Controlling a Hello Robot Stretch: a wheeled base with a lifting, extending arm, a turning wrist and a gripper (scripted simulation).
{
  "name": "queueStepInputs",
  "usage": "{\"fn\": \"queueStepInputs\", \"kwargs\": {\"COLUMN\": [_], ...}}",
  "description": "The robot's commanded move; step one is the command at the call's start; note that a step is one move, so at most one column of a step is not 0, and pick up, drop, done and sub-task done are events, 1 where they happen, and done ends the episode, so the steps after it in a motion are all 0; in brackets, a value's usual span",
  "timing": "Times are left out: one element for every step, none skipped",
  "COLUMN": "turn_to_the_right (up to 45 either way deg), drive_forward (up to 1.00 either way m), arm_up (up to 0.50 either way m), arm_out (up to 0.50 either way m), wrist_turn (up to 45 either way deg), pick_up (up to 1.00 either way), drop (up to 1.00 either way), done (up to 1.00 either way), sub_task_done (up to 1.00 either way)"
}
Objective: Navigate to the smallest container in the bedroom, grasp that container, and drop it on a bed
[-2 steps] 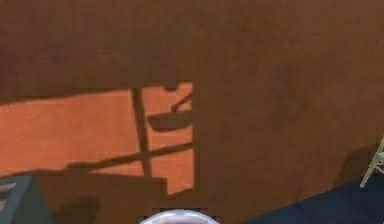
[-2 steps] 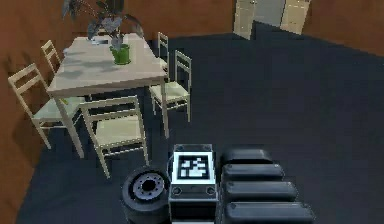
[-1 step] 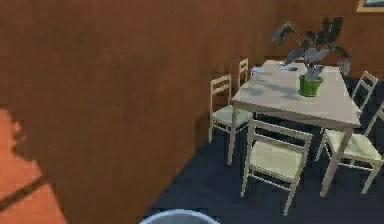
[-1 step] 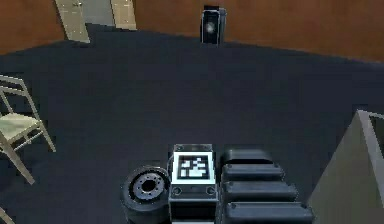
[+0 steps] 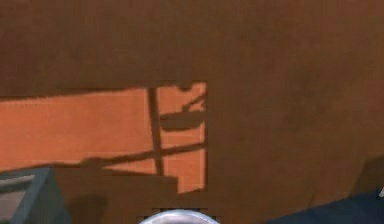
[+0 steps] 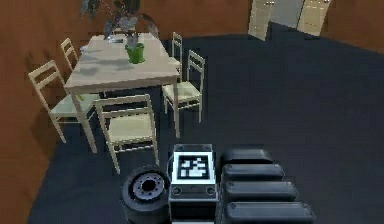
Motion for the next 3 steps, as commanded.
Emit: {"fn": "queueStepInputs", "kwargs": {"turn_to_the_right": [-45.0,-45.0,-6.0], "drive_forward": [0.0,0.0,0.0], "arm_up": [0.0,0.0,0.0], "arm_out": [0.0,0.0,0.0], "wrist_turn": [0.0,0.0,0.0], "pick_up": [0.0,0.0,0.0], "drop": [0.0,0.0,0.0], "done": [0.0,0.0,0.0], "sub_task_done": [0.0,0.0,0.0]}}
